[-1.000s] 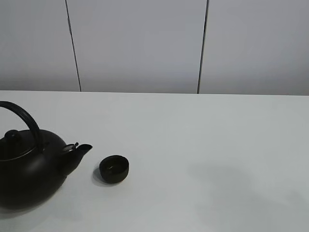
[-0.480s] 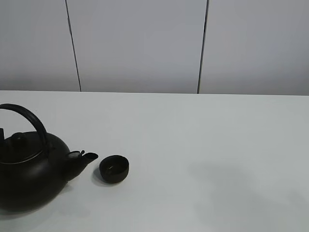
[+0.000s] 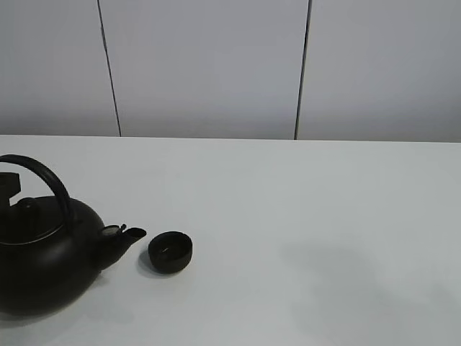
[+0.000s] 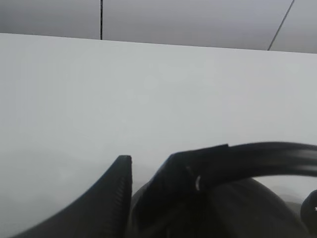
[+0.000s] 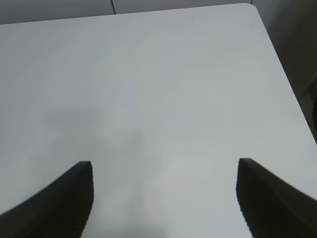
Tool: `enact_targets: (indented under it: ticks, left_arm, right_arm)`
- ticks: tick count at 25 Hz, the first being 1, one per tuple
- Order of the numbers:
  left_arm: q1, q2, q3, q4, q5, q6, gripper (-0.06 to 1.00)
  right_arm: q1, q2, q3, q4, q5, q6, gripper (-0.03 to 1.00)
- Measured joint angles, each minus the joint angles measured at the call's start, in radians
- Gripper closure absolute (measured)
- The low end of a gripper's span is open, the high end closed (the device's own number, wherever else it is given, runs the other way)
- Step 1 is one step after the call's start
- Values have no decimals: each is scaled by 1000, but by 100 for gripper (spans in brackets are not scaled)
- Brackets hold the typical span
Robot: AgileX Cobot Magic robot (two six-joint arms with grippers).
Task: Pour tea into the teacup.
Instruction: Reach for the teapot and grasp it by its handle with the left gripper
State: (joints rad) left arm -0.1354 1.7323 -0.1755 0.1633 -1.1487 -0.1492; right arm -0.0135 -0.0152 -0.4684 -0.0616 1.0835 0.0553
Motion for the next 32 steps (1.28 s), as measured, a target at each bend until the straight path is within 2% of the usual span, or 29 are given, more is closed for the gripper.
enact_targets:
  ticks: [10,15,18,32]
  left_arm:
    - [0,0,-2,28,-1,149,68]
    - [0,0,-2,30,-1,157,69]
    - [1,0,-2,19,-1,173,79]
    - [1,-12,-14,22,27,174,79]
  right_arm:
    - [0,0,0,0,1,0,42]
    - [0,0,0,0,1,0,42]
    - [0,0,0,0,1,0,42]
    - [0,0,0,0,1,0,42]
